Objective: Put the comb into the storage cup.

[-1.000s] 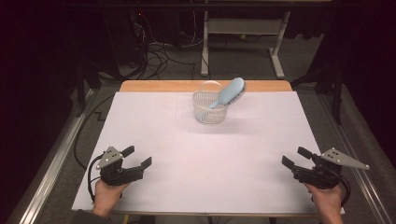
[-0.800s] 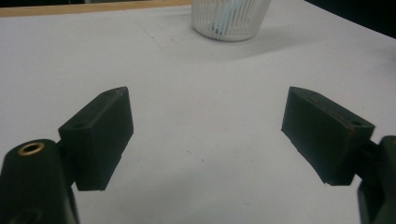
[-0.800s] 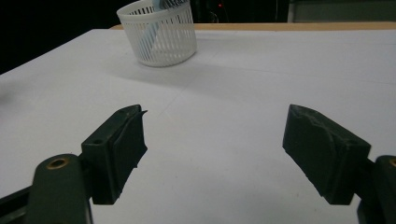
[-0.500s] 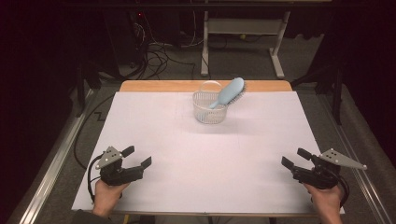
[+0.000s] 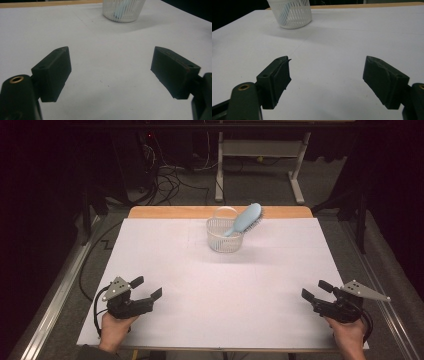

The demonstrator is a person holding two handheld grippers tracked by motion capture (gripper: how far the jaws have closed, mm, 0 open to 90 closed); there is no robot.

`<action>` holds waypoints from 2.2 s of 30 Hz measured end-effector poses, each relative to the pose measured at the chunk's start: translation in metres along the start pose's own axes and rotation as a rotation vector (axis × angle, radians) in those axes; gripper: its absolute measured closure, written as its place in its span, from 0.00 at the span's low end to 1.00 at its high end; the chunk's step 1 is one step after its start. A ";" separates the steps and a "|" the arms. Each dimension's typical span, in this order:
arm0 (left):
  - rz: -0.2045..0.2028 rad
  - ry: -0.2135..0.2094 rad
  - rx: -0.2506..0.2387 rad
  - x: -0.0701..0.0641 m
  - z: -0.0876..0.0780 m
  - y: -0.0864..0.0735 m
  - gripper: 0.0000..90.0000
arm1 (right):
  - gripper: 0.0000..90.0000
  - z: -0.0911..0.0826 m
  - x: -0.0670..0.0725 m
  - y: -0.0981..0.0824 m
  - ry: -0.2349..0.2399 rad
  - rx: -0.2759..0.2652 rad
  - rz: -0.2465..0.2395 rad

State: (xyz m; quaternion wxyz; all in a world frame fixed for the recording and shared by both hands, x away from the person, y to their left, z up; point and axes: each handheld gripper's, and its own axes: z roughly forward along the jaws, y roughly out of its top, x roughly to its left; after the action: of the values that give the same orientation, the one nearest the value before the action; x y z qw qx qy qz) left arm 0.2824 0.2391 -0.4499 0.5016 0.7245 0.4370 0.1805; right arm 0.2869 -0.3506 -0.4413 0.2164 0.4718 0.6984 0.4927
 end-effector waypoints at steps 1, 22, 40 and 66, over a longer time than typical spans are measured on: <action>0.000 0.000 0.000 0.000 0.000 0.000 0.18 | 0.25 0.000 0.000 0.000 0.000 0.001 0.000; -0.002 0.001 0.001 0.001 0.000 0.000 0.18 | 0.26 0.004 -0.005 -0.009 -0.015 0.027 0.003; -0.014 -0.001 0.004 0.002 0.000 -0.001 0.18 | 0.26 0.003 -0.005 -0.014 -0.020 0.049 0.003; -0.029 0.001 0.007 0.004 -0.001 -0.002 0.18 | 0.25 0.000 -0.005 -0.021 -0.025 0.062 0.001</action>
State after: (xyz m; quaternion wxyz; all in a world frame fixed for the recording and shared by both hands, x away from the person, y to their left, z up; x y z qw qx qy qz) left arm 0.2826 0.2434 -0.4520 0.5014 0.7198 0.4482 0.1722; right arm 0.2798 -0.3561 -0.4608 0.2103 0.4849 0.7104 0.4648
